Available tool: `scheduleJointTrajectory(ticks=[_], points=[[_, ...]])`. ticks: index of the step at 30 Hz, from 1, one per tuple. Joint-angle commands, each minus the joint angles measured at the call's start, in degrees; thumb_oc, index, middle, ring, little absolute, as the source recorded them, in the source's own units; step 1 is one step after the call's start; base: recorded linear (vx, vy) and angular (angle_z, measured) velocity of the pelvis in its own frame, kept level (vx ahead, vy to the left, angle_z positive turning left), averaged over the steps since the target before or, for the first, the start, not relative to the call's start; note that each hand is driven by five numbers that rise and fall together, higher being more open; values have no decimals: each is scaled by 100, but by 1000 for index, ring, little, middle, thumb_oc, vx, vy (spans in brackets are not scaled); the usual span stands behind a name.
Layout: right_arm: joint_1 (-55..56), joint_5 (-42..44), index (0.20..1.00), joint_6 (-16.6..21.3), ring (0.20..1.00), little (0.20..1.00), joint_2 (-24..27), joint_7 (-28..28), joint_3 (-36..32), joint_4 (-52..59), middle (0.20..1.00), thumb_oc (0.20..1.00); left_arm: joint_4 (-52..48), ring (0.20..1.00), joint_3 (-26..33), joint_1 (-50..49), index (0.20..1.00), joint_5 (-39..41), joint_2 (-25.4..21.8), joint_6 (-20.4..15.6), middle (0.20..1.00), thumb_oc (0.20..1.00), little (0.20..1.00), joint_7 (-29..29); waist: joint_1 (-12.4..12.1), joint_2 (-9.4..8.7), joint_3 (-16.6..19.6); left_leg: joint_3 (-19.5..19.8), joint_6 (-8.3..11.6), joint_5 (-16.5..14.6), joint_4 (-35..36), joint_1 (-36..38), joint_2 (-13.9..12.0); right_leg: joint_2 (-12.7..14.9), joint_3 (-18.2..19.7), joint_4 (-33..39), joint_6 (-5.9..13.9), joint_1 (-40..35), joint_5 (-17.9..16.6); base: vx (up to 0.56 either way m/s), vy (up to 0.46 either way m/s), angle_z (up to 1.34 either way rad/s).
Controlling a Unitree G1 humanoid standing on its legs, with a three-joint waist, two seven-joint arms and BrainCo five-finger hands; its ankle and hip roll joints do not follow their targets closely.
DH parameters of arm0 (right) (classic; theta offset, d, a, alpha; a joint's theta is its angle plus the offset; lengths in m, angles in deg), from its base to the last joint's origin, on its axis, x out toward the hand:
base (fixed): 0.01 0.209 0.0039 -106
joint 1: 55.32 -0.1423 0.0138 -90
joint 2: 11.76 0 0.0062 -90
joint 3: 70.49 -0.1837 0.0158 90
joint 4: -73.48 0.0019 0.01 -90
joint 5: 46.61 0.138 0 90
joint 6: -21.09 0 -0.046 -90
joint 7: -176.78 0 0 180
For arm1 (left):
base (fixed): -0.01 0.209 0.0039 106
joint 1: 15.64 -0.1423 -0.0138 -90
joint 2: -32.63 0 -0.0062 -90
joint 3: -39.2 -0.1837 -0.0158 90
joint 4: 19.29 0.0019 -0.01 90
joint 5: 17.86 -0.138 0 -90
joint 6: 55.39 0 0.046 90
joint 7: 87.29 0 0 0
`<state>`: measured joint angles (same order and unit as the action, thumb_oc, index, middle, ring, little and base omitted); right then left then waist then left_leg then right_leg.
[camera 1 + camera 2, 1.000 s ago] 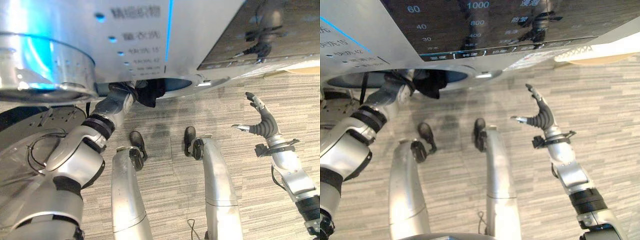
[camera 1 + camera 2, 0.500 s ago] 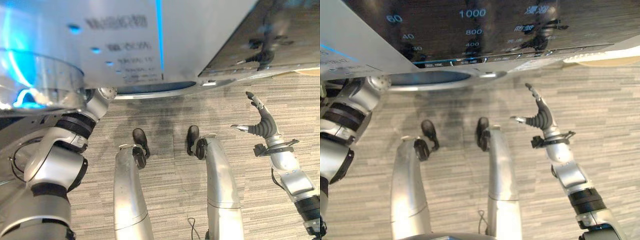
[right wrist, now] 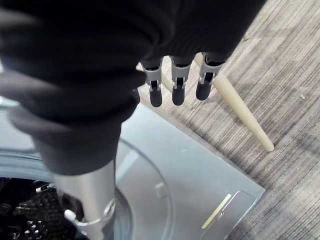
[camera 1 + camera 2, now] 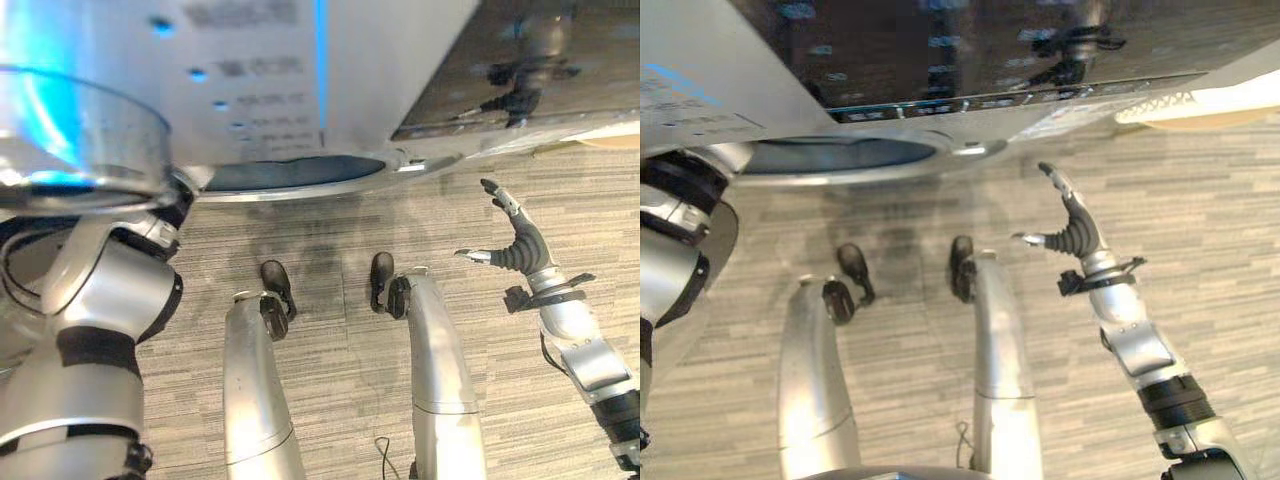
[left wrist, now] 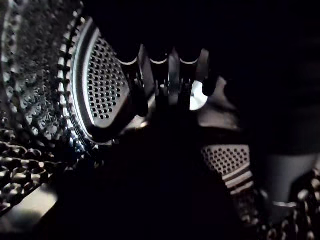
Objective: Grab the laundry basket,head to the washer,open it,put in the laundry and shut it.
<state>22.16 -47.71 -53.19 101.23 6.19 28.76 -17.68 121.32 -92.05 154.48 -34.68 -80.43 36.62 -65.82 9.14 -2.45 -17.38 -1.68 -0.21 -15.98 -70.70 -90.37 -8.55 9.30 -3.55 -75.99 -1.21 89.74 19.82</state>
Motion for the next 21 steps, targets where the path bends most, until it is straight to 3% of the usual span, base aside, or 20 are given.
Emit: scheduleJointTrajectory(ticks=[1,5,7,10,14,16,17,19,21], points=[[58,154,1000,147,1000,1000,-154,5,-68,112,1000,1000,91,1000,356,-190,1000,-374,201,-17,1000,1000,1000,11,60,153,432,204,-144,-438,-92,334,-23,-115,95,762,320,-559,-218,-44,14,5],[57,136,1000,170,1000,1000,-210,32,-44,104,1000,1000,-332,1000,700,-746,1000,-275,167,-198,1000,1000,1000,154,5,112,446,203,-120,-399,100,581,15,-61,30,926,309,-823,-178,-48,7,8],[73,-29,1000,101,1000,1000,-369,164,20,-5,1000,1000,-1323,1000,1352,-1959,1000,250,249,-580,1000,1000,1000,219,-139,92,510,223,-64,-295,564,1113,91,10,-94,1270,329,-1325,-191,-86,16,17],[110,-75,1000,35,1000,1000,-419,179,82,-158,1000,1000,-1732,1000,1681,-2750,1000,538,439,-771,1000,1000,1000,100,-184,99,507,168,-32,-181,971,1566,130,33,-145,1618,335,-1725,-261,-50,32,18],[218,-272,1000,-98,1000,1000,-702,177,261,-1028,1000,1000,-2164,1000,2022,-4635,1000,1097,1062,-1183,1000,1000,1000,-444,-321,84,560,72,63,165,2236,2823,227,75,-296,2676,443,-2804,-589,-41,57,15],[215,-276,1000,-86,1000,1000,-705,185,282,-1044,1000,1000,-2181,1000,2035,-4665,1000,1093,1058,-1181,1000,1000,1000,-447,-311,75,527,64,62,189,2296,2906,230,74,-298,2727,445,-2881,-611,9,35,1],[313,-414,1000,-154,1000,1000,-819,179,365,-1574,1000,1000,-2157,1000,2094,-5503,1000,1101,1210,-1303,1000,1000,1000,-635,-393,59,574,39,82,372,3076,3680,330,100,-403,3440,518,-3621,-828,33,24,7],[311,-416,1000,-149,1000,1000,-820,183,376,-1581,1000,1000,-2164,1000,2102,-5517,1000,1099,1208,-1303,1000,1000,1000,-637,-385,53,542,35,82,392,3123,3747,334,100,-406,3477,518,-3683,-843,33,16,12],[517,-504,1000,-200,1000,1000,-911,184,401,-2043,1000,1000,-2133,1000,2286,-6277,1000,1325,1340,-1436,1000,1000,1000,-729,-434,15,549,-1,113,596,3878,4610,453,106,-513,4215,594,-4532,-1099,57,22,16]])
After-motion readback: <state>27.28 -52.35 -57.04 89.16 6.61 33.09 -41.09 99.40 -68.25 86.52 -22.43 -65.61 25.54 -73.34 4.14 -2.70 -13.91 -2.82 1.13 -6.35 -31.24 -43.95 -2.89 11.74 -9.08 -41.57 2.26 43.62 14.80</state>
